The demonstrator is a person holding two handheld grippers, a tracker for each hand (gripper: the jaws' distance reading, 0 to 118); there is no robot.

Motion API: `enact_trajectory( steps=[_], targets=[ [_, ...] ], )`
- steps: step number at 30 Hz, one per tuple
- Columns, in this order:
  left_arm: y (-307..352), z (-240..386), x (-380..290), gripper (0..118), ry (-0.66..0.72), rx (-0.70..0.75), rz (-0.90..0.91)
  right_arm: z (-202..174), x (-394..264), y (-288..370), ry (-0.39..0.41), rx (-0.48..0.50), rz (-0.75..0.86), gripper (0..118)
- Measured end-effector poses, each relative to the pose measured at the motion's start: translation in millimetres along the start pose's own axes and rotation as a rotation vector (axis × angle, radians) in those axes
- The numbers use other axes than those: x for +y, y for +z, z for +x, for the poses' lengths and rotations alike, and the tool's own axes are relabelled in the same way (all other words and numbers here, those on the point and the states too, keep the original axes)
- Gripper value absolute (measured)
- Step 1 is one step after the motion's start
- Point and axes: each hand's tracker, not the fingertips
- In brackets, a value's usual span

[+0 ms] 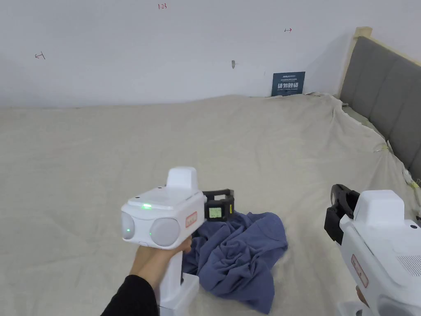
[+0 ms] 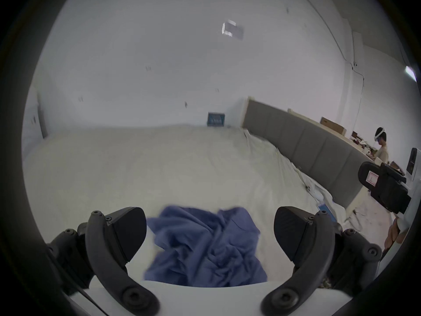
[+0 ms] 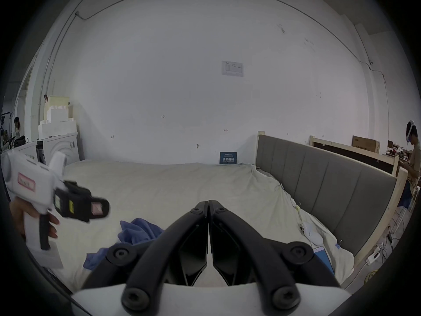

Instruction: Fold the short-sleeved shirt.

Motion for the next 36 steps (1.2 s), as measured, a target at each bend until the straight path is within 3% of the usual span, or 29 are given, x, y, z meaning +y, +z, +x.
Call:
enact_trajectory(
  steps=[11,14,18,22,36],
  targets=[
    [72.4,-39.6,-3.5,114,-0.085,0.320,0.319,-10.3,28.2,2.3,0.013,0.023,0.081,0],
    [84.0,-48.4,-12.3,107,-0.098,0.373,0.367,-12.5,30.5,1.2,0.014,0.031,0.089,0],
    [93.4,-57.8,-23.3,65,-0.104,0.432,0.389,-16.3,31.0,1.5,0.016,0.040,0.093,0],
    [98.7,-72.7,-30.2,2,-0.040,0.420,0.378,-20.2,29.5,2.0,0.015,0.048,0.092,0],
    [101.3,-81.7,-32.7,0,-0.042,0.385,0.362,-22.8,26.8,-1.4,0.011,0.056,0.084,0]
  ],
)
